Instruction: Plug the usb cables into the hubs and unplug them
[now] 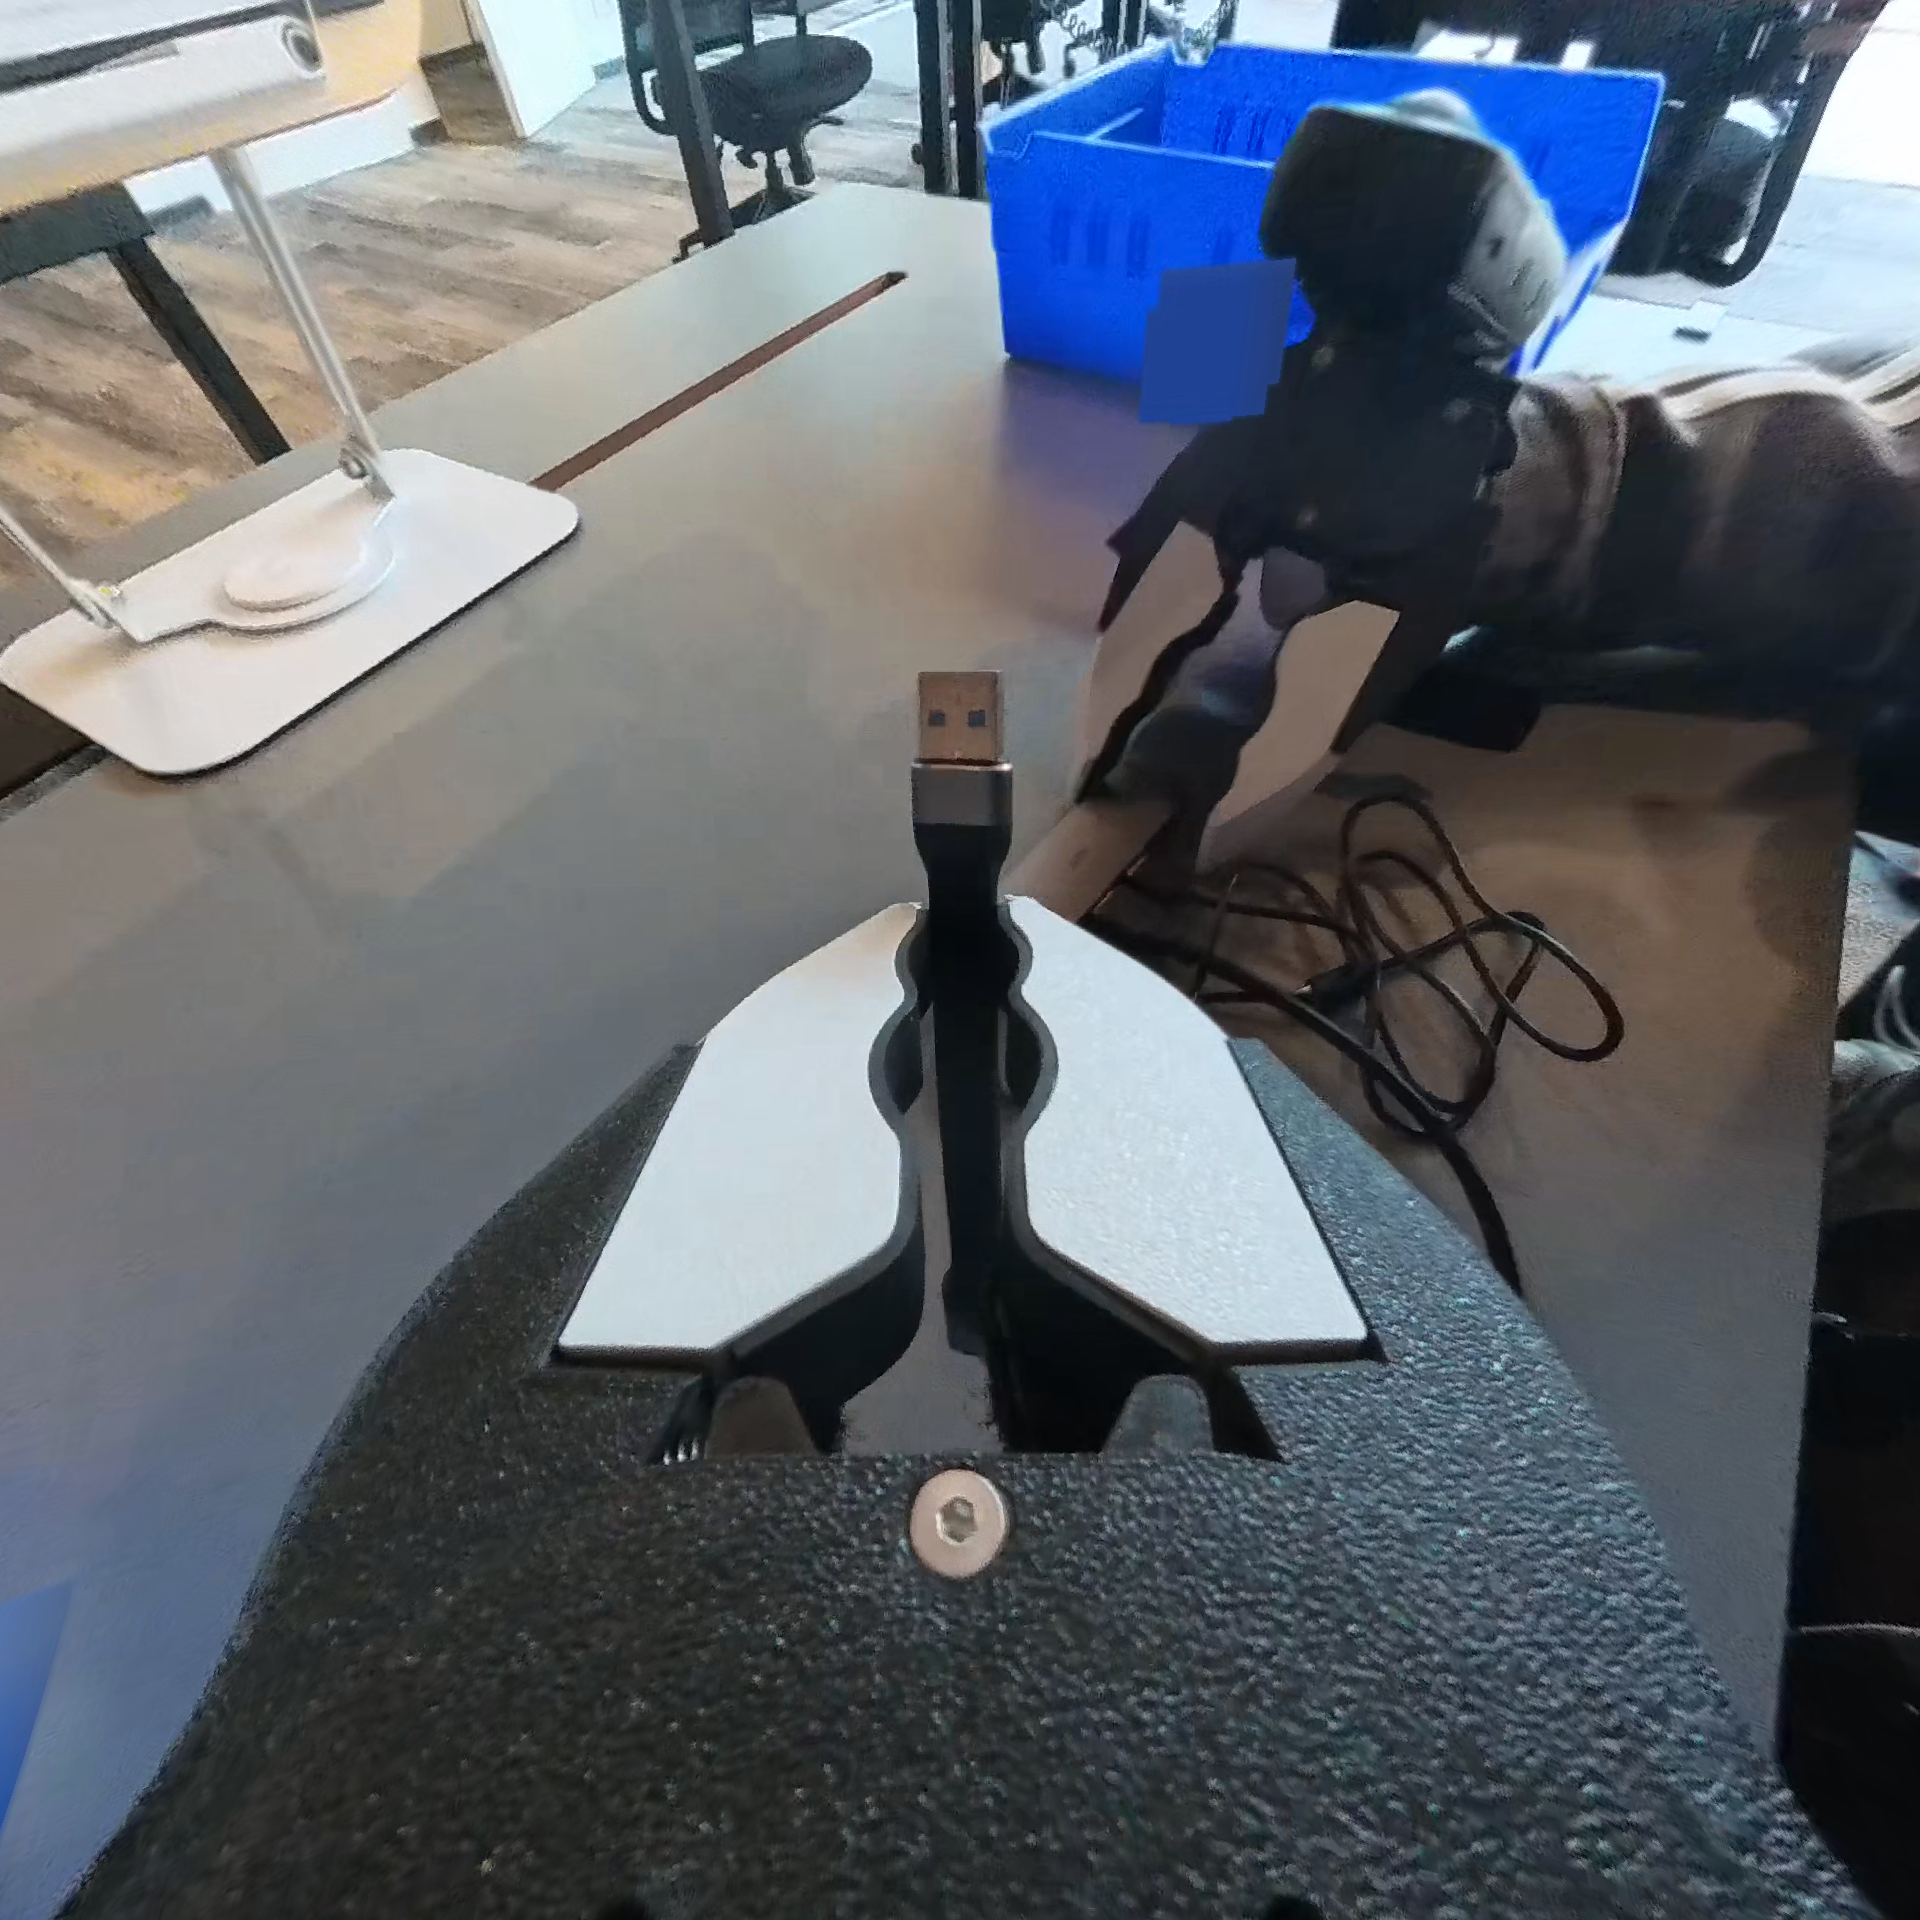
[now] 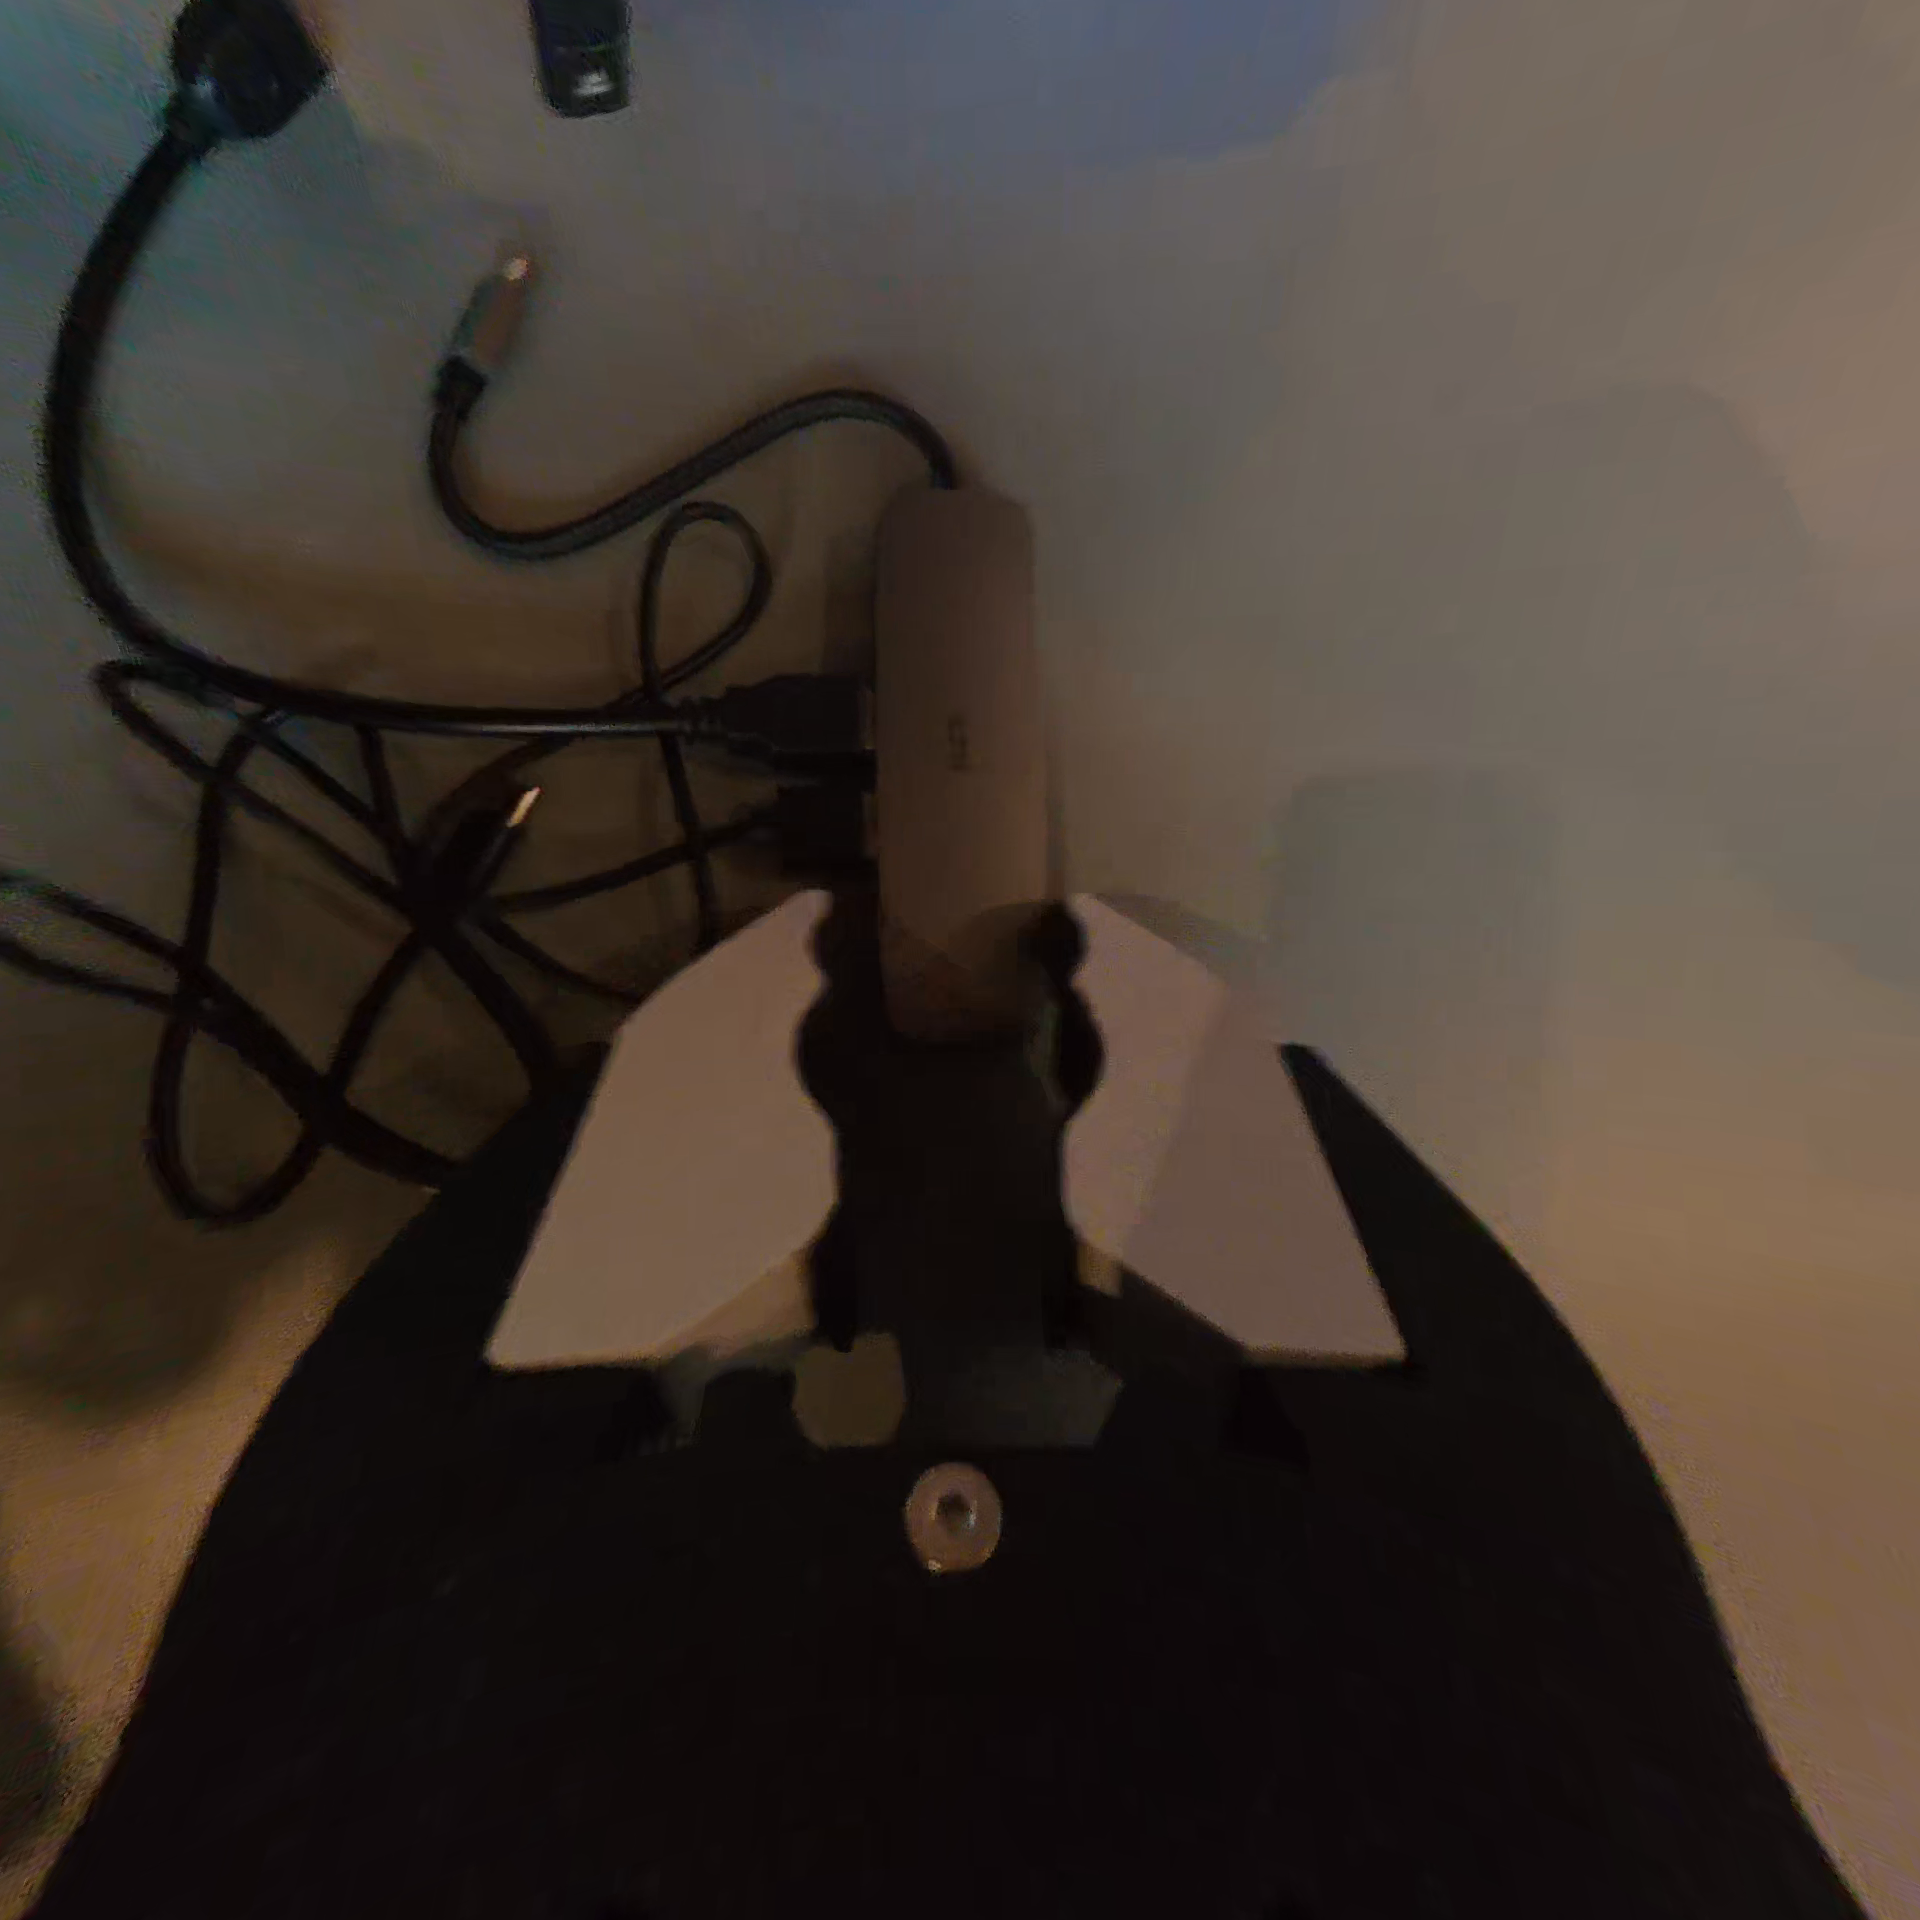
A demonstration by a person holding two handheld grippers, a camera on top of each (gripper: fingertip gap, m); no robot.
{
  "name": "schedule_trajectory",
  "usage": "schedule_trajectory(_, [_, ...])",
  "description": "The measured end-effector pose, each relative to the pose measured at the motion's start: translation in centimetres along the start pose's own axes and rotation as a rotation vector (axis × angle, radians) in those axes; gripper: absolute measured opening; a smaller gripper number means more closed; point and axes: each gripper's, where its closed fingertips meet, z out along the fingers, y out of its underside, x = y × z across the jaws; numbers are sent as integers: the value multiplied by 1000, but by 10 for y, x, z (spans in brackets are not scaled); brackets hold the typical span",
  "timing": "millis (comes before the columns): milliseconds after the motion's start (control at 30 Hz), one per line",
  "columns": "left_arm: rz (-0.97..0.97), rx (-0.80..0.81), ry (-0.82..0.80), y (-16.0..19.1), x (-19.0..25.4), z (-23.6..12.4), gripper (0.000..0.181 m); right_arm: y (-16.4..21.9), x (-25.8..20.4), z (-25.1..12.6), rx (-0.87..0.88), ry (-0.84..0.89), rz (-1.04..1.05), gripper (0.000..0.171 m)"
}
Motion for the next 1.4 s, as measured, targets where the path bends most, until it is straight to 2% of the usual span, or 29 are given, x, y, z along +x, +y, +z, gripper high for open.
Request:
schedule_trajectory(33, [2, 7, -2, -2, 1, -1, 11, -1, 1, 2, -1, 12, 18, 31])
schedule_trajectory(200, [-28, 10, -54, -3, -7, -8, 11, -9, 10, -1, 35, 178, 75, 31])
schedule_trajectory(333, [-31, -215, -266, 26, -30, -14, 11, -21, 14, -14, 135, 301, 209, 31])
schedule_trajectory(533, [-17, -411, -270, 46, -9, 6, 11, -33, 18, -16, 188, 370, 392, 30])
schedule_trajectory(700, [14, -485, -291, 44, -5, 20, 11, -40, 28, -15, 101, 558, 283, 30])
schedule_trajectory(833, [5, -543, -283, 47, -10, 29, 11, -61, 23, -13, 101, 622, 181, 30])
schedule_trajectory(933, [-11, -653, -319, 66, -22, 29, 11, -71, 19, -12, 120, 627, 176, 30])
schedule_trajectory(1200, [-44, -635, -329, 69, -25, 30, 11, -70, 11, -1, 106, 615, 174, 30])
schedule_trajectory(1400, [-1, -727, -348, 78, -27, 26, 11, -72, 9, 4, 96, 626, 145, 30])
